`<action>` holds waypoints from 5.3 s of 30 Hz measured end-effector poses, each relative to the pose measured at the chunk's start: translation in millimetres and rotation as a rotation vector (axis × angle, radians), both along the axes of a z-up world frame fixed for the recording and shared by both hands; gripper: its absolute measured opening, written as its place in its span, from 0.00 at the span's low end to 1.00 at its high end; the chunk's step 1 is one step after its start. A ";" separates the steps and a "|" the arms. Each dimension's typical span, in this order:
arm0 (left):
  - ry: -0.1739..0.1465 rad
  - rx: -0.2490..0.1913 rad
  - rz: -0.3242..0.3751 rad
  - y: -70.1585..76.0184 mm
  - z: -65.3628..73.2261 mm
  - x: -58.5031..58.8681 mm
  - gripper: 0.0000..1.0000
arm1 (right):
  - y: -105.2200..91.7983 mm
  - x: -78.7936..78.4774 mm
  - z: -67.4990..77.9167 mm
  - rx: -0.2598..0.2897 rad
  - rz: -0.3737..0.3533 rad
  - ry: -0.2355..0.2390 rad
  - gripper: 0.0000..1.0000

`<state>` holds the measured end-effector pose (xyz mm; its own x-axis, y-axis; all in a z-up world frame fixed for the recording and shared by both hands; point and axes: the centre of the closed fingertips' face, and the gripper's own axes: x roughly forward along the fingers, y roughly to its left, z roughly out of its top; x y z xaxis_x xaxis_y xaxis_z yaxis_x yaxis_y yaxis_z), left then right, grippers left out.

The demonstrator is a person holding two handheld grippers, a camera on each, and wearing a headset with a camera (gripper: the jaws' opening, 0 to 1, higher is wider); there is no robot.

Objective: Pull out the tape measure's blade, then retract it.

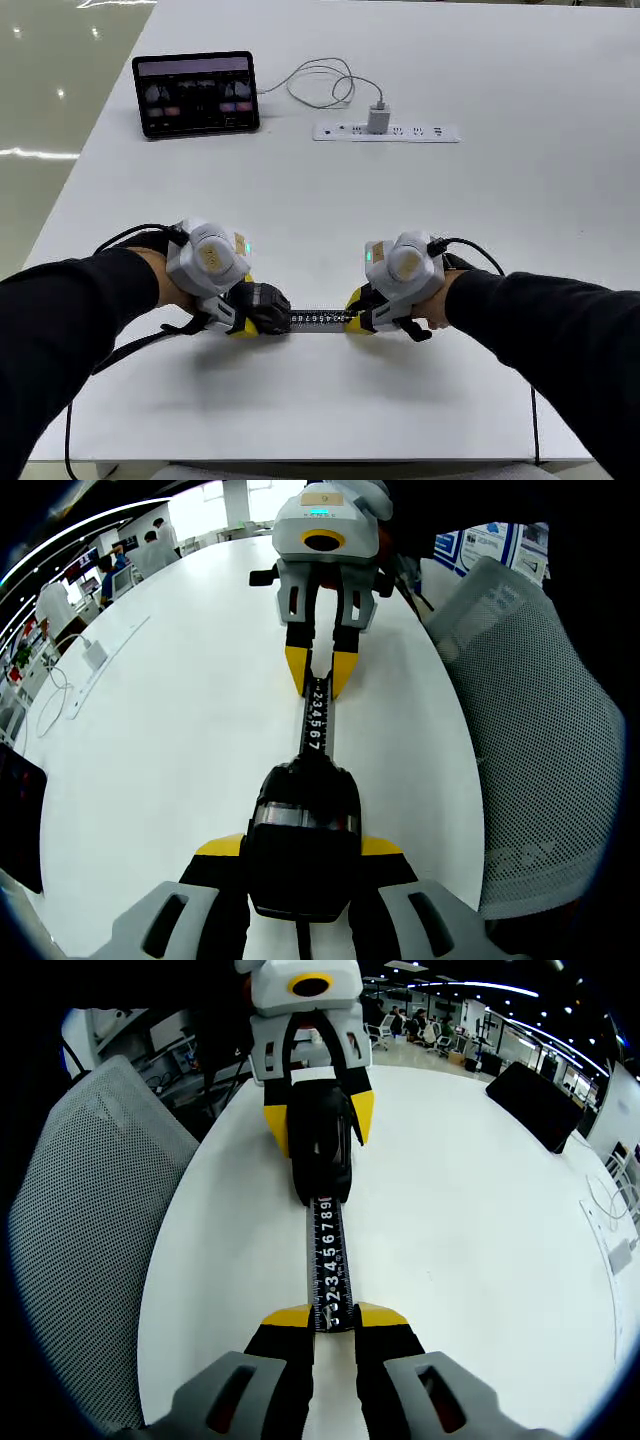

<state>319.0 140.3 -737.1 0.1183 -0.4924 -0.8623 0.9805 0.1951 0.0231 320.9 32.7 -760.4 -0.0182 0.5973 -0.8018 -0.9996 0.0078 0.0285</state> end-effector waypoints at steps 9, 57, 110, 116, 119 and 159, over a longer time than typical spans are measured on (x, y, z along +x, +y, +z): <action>0.000 0.001 0.003 0.1 0.4 -0.2 0.34 | -5.8 0.9 0.3 -0.008 -0.005 -0.002 0.10; 0.003 0.002 0.007 0.1 0.0 0.3 0.34 | -42.5 3.6 0.3 -0.044 -0.024 -0.009 0.10; -0.010 0.001 0.012 -0.1 -1.3 0.8 0.34 | -89.3 9.0 -0.7 -0.068 -0.071 -0.011 0.10; -0.008 0.000 0.010 -1.2 -0.6 -0.1 0.34 | -92.6 9.0 -0.6 -0.070 -0.074 -0.012 0.10; -0.008 0.000 0.009 -1.6 0.0 -0.9 0.34 | -94.8 9.2 -0.8 -0.073 -0.075 -0.013 0.10; -0.014 -0.008 0.015 -2.1 0.5 -0.2 0.34 | -124.7 10.5 0.5 -0.095 -0.112 -0.002 0.10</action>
<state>318.9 138.2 -736.6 0.1379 -0.4977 -0.8563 0.9770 0.2105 0.0351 331.4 -92.1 -759.9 0.0461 0.5168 -0.8548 -0.9924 0.1215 0.0199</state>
